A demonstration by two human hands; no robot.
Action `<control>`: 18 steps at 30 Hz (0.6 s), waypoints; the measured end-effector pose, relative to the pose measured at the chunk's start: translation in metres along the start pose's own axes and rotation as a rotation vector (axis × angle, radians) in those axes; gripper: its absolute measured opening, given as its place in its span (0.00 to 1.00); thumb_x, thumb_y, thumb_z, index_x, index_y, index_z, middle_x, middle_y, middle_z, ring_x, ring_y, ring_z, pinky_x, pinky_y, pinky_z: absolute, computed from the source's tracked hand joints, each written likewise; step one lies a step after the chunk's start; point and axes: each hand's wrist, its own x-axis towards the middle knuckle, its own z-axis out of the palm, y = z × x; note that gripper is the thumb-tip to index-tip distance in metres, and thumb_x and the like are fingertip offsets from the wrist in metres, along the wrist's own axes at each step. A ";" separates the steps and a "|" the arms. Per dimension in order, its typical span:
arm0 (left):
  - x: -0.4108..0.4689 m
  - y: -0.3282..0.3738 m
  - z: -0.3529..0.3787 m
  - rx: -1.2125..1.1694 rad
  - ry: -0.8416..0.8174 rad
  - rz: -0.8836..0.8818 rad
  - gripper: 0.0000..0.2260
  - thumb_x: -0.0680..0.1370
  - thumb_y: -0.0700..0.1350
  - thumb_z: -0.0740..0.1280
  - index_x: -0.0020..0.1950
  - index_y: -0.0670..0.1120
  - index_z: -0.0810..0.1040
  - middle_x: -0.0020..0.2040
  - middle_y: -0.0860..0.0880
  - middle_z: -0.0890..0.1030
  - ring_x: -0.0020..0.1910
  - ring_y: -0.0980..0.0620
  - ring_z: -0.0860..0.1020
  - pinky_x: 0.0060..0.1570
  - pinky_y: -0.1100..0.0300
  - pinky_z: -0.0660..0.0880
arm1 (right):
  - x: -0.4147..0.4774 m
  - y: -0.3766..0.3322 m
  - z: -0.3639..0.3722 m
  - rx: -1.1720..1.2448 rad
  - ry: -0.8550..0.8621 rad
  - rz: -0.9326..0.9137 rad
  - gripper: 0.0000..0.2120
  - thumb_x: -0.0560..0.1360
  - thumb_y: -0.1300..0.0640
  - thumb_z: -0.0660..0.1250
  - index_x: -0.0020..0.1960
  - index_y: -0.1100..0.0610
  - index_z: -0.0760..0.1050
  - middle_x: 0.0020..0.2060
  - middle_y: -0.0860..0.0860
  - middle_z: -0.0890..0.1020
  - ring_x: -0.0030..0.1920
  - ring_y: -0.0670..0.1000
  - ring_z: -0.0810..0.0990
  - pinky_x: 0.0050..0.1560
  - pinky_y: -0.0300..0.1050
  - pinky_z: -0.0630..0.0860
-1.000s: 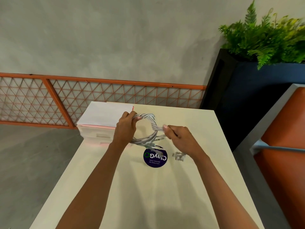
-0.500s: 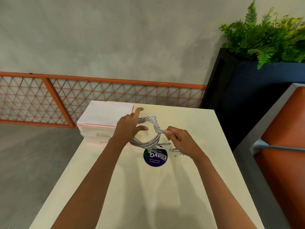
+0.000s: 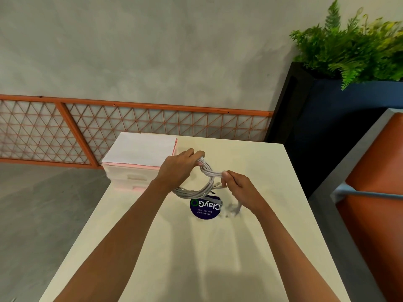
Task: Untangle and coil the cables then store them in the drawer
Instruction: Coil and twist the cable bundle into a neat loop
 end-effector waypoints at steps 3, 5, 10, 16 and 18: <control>0.000 -0.002 0.002 -0.006 0.035 0.054 0.09 0.73 0.42 0.71 0.53 0.46 0.79 0.40 0.49 0.80 0.32 0.49 0.78 0.22 0.61 0.70 | -0.006 0.006 0.003 0.352 -0.079 0.196 0.12 0.82 0.49 0.55 0.50 0.54 0.74 0.28 0.46 0.62 0.28 0.45 0.59 0.28 0.38 0.58; 0.000 -0.002 0.003 -0.017 0.043 0.081 0.12 0.71 0.44 0.74 0.53 0.47 0.79 0.40 0.50 0.80 0.34 0.49 0.78 0.23 0.61 0.72 | -0.008 0.006 0.002 0.512 -0.162 0.240 0.12 0.81 0.50 0.56 0.47 0.55 0.73 0.27 0.46 0.59 0.26 0.44 0.56 0.26 0.37 0.55; -0.004 -0.002 0.004 -0.062 0.159 -0.135 0.21 0.72 0.59 0.68 0.59 0.48 0.80 0.45 0.51 0.83 0.43 0.48 0.80 0.43 0.56 0.75 | -0.005 0.006 0.009 0.637 -0.104 0.266 0.17 0.81 0.51 0.56 0.35 0.52 0.63 0.25 0.45 0.57 0.25 0.44 0.54 0.26 0.37 0.55; -0.027 0.042 0.005 -0.800 0.461 -0.975 0.31 0.69 0.57 0.75 0.65 0.46 0.69 0.55 0.48 0.76 0.52 0.51 0.76 0.47 0.61 0.75 | 0.003 0.003 0.021 0.548 0.180 0.285 0.19 0.81 0.48 0.57 0.36 0.58 0.66 0.26 0.47 0.59 0.27 0.45 0.55 0.26 0.37 0.54; -0.029 0.063 0.005 -1.138 0.487 -1.191 0.28 0.70 0.54 0.73 0.62 0.44 0.66 0.54 0.47 0.75 0.50 0.50 0.77 0.45 0.64 0.75 | 0.005 0.004 0.028 0.535 0.282 0.312 0.20 0.81 0.47 0.57 0.35 0.57 0.64 0.26 0.48 0.59 0.26 0.45 0.56 0.26 0.38 0.55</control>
